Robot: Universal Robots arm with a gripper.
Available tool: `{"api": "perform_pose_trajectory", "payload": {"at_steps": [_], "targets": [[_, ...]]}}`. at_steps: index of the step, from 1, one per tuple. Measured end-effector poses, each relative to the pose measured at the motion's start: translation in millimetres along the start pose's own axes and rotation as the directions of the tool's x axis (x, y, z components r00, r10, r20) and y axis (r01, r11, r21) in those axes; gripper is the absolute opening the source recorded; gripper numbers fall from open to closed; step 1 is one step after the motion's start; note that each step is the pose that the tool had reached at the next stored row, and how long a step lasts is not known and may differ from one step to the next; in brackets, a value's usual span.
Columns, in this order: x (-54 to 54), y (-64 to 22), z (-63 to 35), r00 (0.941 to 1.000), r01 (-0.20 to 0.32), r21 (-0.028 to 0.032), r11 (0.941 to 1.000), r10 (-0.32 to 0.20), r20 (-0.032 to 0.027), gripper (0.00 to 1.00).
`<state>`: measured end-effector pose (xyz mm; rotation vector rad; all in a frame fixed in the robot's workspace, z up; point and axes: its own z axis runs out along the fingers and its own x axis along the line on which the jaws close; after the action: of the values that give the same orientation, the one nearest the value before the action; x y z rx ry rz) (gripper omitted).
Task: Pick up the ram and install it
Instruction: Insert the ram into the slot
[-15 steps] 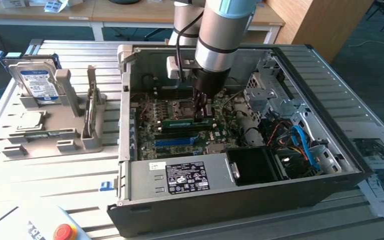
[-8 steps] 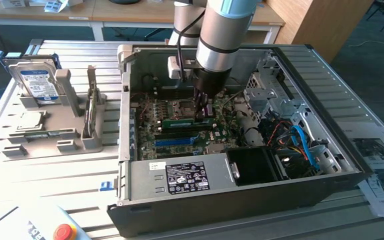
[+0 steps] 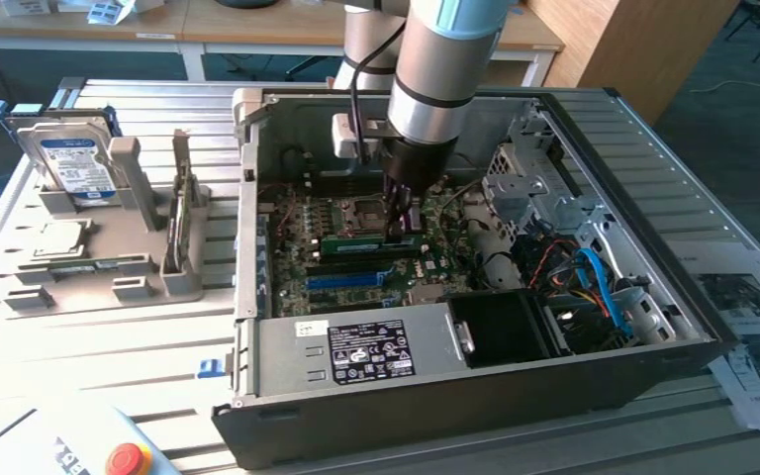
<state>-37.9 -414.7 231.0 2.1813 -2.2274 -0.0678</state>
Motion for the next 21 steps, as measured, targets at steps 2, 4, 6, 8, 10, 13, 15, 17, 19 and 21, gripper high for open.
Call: {"api": "perform_pose_trajectory", "payload": {"at_steps": [2, 4, 6, 8, 10, 13, 15, 17, 19, 21], "targets": [[0.0, 0.0, 0.0, 1.0, 0.0, 0.0, 1.0, 0.0, 0.0, 0.12], [-0.1, 0.0, 0.1, 1.0, 0.0, 0.0001, 1.0, 0.0, 0.0002, 0.12], [-0.7, -0.1, 0.2, 1.0, 0.0, 0.0001, 1.0, 0.0, 0.0003, 0.12], [-1.0, 0.0, 0.1, 1.0, 0.0, 0.0001, 1.0, 0.0, 0.0001, 0.12], [-1.0, 0.0, 0.1, 1.0, 0.0, 0.0001, 1.0, 0.0, 0.0001, 0.12], [-1.0, 0.0, 0.3, 1.0, 0.0, 0.0001, 1.0, 0.0, 0.0001, 0.12], [-1.0, 0.0, 0.6, 1.0, 0.0, 0.0, 1.0, 0.0, 0.0001, 0.12], [-1.0, 0.0, 0.8, 1.0, 0.0, 0.0, 1.0, 0.0, 0.0, 0.12], [-1.0, 0.0, 0.9, 1.0, 0.0, 0.0, 1.0, 0.0, 0.0001, 0.12], [-0.9, 0.0, 1.0, 1.0, 0.0, 0.0001, 1.0, 0.0, 0.0003, 0.12]]}}
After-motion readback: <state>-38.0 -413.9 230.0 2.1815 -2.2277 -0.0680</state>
